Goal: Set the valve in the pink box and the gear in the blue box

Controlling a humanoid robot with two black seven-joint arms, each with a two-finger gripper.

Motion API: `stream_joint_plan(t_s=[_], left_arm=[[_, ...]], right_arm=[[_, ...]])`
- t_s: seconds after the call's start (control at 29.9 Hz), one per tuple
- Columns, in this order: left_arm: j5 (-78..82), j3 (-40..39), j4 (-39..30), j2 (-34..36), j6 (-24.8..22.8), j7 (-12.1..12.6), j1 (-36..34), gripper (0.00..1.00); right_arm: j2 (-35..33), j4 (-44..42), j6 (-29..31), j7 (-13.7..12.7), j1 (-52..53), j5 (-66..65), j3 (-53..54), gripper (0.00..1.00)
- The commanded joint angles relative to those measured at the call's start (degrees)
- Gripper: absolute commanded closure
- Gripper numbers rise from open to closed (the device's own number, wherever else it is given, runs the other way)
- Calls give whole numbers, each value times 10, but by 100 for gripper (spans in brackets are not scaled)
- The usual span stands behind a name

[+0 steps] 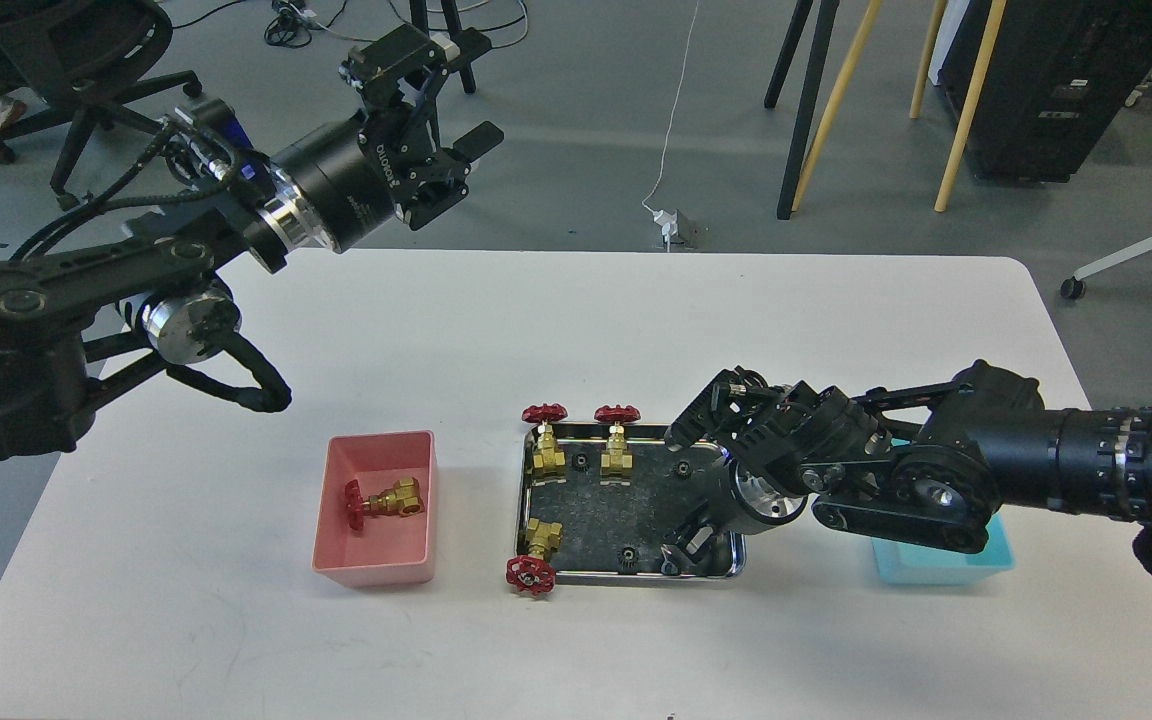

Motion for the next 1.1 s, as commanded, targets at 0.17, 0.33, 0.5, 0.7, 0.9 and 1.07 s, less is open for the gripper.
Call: stream_joint_plan(t_s=[0.17,0.33,0.5,0.7,0.9,1.07], left_arm=[[0,0,1,0,0,0,5,11],[0,0,1,-1,0,0,5,11],[0,0,1,-1,0,0,5,11],[0,0,1,-1,0,0,5,11],[0,0,1,-1,0,0,5,11],[0,0,1,-1,0,0,5,11]], right_arm=[[0,0,0,0,0,0,0,46],[0,0,0,0,0,0,0,52],[0,0,0,0,0,0,0,62],[0,-1,0,0,-1,-1,0,77],[0,-1,0,-1,0,-1,0,81],[0,-1,0,-1,2,-1,0,85]])
